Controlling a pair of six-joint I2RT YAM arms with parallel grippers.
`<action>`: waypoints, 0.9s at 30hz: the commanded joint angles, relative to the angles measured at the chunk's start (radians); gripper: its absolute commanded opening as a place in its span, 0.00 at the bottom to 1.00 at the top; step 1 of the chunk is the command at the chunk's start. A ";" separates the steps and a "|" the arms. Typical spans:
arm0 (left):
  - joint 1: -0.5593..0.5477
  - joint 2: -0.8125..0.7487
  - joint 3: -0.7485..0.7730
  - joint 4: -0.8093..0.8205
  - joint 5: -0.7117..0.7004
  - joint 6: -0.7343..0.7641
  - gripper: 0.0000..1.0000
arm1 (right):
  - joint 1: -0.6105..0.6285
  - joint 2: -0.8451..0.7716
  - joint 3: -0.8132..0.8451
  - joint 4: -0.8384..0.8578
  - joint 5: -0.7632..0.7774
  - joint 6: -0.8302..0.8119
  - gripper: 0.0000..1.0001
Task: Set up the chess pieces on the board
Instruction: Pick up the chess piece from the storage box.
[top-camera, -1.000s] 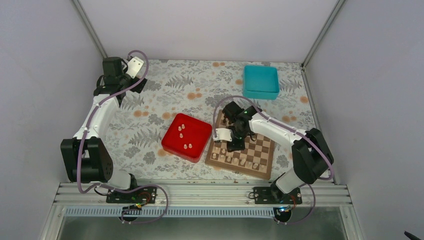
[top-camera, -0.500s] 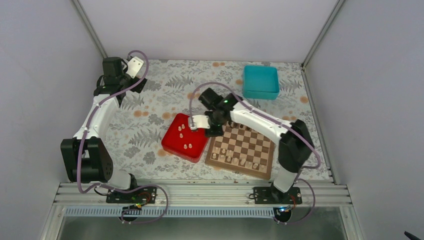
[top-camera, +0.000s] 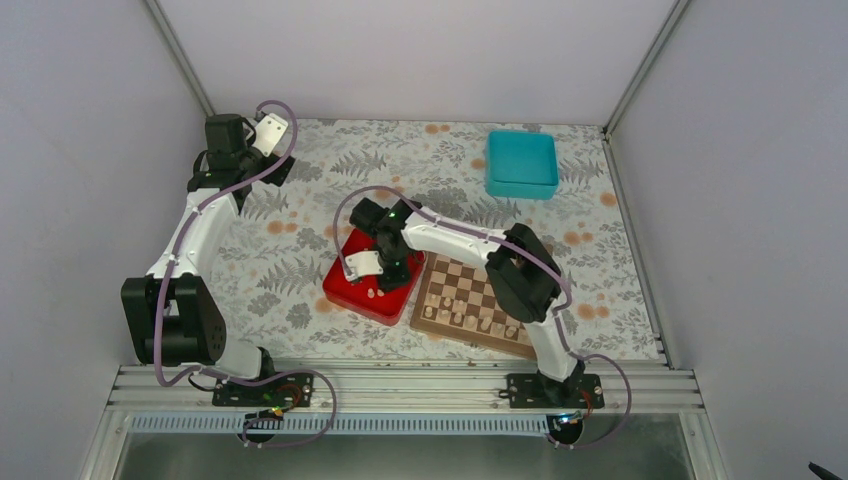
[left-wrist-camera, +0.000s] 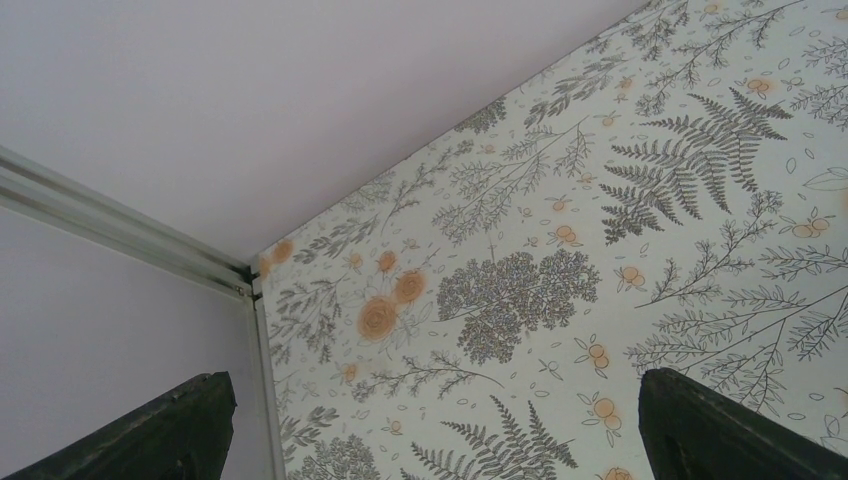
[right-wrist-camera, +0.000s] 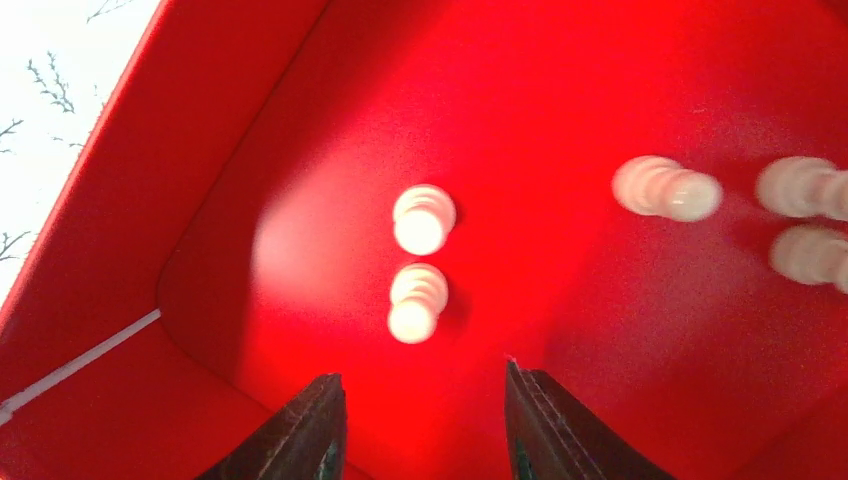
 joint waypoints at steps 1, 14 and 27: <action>0.005 -0.006 -0.004 0.009 0.021 -0.006 1.00 | 0.021 0.017 0.020 -0.045 -0.004 -0.015 0.42; 0.005 -0.013 -0.008 0.011 0.028 -0.006 1.00 | 0.040 0.059 0.006 -0.003 -0.024 -0.016 0.39; 0.004 -0.017 -0.015 0.015 0.033 -0.009 1.00 | 0.049 0.078 0.019 0.032 -0.020 -0.007 0.20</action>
